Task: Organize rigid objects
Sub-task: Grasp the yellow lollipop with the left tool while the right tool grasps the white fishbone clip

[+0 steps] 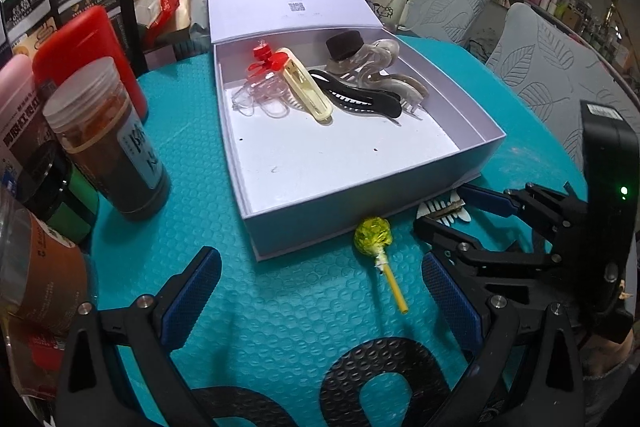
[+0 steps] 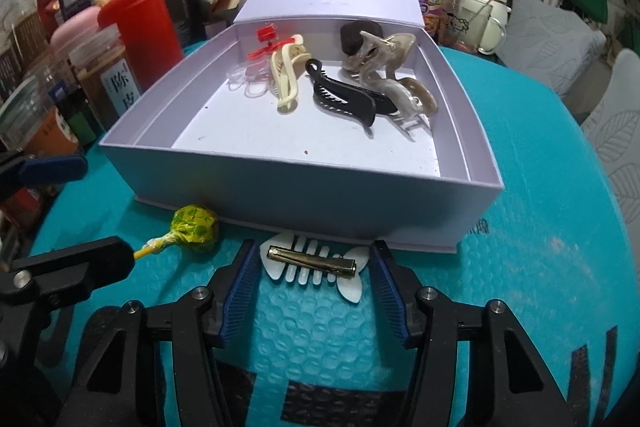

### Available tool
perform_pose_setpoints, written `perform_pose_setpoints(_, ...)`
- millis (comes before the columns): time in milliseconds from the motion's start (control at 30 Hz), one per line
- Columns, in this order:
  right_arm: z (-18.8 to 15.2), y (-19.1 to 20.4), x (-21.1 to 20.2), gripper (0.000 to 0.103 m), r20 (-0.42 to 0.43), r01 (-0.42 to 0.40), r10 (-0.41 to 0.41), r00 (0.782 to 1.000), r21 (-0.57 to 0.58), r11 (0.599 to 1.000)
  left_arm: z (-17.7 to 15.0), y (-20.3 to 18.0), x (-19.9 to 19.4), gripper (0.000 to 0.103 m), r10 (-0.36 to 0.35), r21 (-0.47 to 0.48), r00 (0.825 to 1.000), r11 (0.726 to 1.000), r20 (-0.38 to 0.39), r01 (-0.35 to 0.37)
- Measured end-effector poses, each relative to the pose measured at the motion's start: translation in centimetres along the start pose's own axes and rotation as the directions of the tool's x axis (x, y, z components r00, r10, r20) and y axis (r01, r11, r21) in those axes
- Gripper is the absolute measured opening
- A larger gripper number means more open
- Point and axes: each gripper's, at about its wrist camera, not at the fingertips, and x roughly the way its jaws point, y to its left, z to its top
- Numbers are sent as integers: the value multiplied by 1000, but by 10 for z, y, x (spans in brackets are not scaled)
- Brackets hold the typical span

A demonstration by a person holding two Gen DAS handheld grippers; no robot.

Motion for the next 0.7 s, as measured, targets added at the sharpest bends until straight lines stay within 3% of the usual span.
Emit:
perform_pose_setpoints(167, -7, -13, -14, 56, 10, -1, 1, 1000, 29, 1000, -2, -13, 8, 94, -56, 20, 998, 998, -15, 56)
perform_pose_setpoints(333, -12, -25, -28, 56, 24, 7, -8, 1000, 51, 999, -3, -24, 21, 78, -83, 21, 996, 996, -43, 84)
perform_pose_setpoints(500, -17, -36, -39, 56, 41, 2, -5, 999, 74, 997, -5, -29, 37, 56, -51, 12, 997, 999, -56, 52)
perform_pose_setpoints(700, -20, -41, -43, 56, 49, 1, -5, 999, 87, 996, -4, -37, 44, 31, 2, 74, 999, 997, -36, 1)
